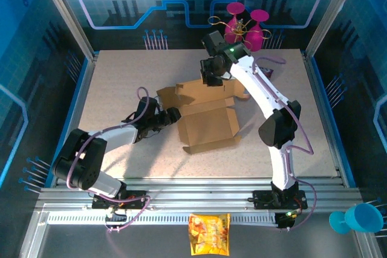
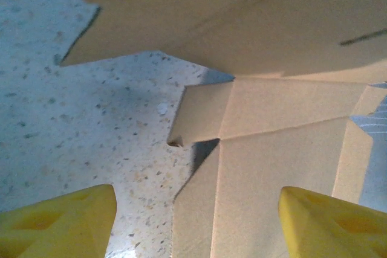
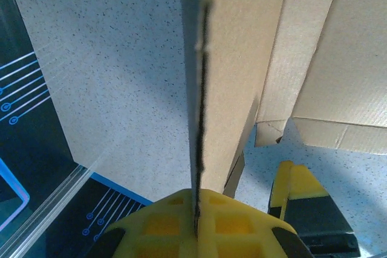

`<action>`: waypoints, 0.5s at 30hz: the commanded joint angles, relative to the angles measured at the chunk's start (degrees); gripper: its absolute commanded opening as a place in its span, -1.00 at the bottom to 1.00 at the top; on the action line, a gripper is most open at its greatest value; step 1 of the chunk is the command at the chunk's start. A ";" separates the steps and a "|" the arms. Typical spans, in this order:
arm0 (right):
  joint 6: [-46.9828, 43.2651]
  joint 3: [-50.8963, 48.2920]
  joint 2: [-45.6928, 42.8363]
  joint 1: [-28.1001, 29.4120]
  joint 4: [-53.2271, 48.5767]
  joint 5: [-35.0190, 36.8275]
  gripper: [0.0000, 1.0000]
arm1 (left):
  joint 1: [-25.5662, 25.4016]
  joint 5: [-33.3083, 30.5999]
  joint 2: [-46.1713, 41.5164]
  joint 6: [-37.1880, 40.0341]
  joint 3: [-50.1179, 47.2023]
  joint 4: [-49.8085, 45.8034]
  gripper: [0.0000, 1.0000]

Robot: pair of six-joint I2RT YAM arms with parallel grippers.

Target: Fold the paper box

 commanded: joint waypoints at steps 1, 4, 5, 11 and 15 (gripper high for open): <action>1.62 1.99 -2.06 -0.77 -2.66 -0.10 -1.00 | -0.95 -2.90 1.94 2.61 0.99 6.31 0.39; 1.68 1.91 -2.05 -0.92 -2.85 -0.56 -1.00 | -1.45 -2.76 4.67 1.34 1.24 10.69 0.30; 1.71 1.81 -2.04 -1.14 -2.91 -0.62 -1.00 | -1.86 -3.10 5.38 1.12 1.60 11.40 0.26; 2.30 1.78 -1.77 -1.80 -2.24 -1.52 -1.00 | -3.56 -4.83 8.44 -0.60 3.57 15.16 0.00; 2.59 1.75 -1.64 -2.88 -1.90 -1.50 -1.00 | -4.10 -7.93 5.28 -2.10 3.08 13.56 -0.04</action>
